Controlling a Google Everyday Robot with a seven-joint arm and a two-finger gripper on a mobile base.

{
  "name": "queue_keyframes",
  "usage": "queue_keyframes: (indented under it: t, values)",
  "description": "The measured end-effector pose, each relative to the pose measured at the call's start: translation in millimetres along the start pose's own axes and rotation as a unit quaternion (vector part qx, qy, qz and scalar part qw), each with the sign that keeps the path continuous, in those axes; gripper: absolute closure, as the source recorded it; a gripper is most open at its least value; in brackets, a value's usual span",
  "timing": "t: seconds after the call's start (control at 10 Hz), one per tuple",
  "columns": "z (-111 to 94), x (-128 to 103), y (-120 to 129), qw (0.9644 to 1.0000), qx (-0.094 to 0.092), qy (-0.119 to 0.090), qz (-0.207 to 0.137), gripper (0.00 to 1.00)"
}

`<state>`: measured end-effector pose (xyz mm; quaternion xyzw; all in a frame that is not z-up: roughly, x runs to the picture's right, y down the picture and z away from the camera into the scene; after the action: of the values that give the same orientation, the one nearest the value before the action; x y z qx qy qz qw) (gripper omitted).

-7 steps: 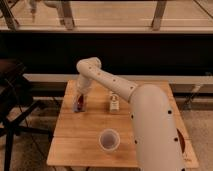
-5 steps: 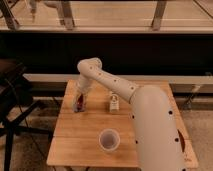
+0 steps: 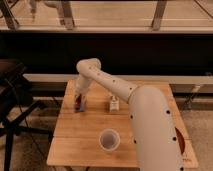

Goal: Place the pepper on the white sponge

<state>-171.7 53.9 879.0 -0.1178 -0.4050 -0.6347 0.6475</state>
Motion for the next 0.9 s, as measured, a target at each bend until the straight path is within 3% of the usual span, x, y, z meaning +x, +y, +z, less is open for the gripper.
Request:
queue_keyframes:
  t: [0.3,0.5,0.9]
  values:
    - [1.7,2.8,1.2,1.0,0.003,0.002,0.004,0.35]
    - [2.3,4.0,2.0,1.0,0.003,0.003,0.006,0.21]
    - [3.6,2.8,3.9,0.9999,-0.001,0.004,0.012,0.2]
